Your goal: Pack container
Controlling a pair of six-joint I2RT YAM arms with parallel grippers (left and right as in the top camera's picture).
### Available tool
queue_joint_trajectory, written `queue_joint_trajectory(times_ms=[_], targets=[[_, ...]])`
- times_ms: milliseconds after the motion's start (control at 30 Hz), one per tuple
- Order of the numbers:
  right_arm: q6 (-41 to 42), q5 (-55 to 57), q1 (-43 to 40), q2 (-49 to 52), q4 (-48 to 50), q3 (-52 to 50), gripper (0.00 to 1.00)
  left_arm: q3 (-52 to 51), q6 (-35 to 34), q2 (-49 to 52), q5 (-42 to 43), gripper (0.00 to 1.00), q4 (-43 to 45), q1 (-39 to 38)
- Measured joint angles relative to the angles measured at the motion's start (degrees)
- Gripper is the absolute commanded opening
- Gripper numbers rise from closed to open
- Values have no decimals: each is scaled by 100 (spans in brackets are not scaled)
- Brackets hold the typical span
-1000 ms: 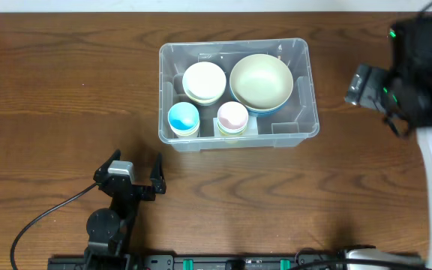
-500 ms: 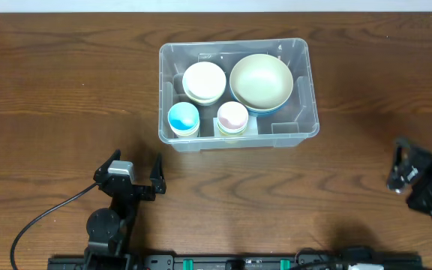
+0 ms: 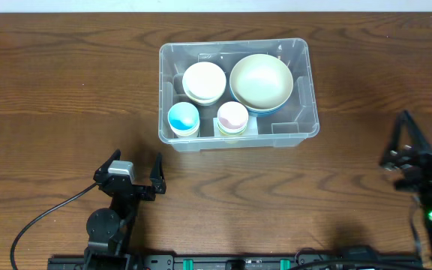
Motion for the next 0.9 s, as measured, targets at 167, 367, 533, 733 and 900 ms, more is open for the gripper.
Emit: queue_joint_trajectory(times_ms=[167,367,533,733,900], targets=[[4,-203,0,-737,2044,-2096,99,0,0,0,-2,98,0,0],[4,-68,0,-1644,3856,-4221,99,0,0,0,-2,98,0,0],[-48,350,-7,-2393,4382,-5464,99,0,0,0,0,98,0,0],[-378,511,-116,-2970,4426,-6159,99,0,0,0,-2,98,0,0],[-922,442,-173,-3126,4441,-6352,99,0,0,0,-2,98,0,0]])
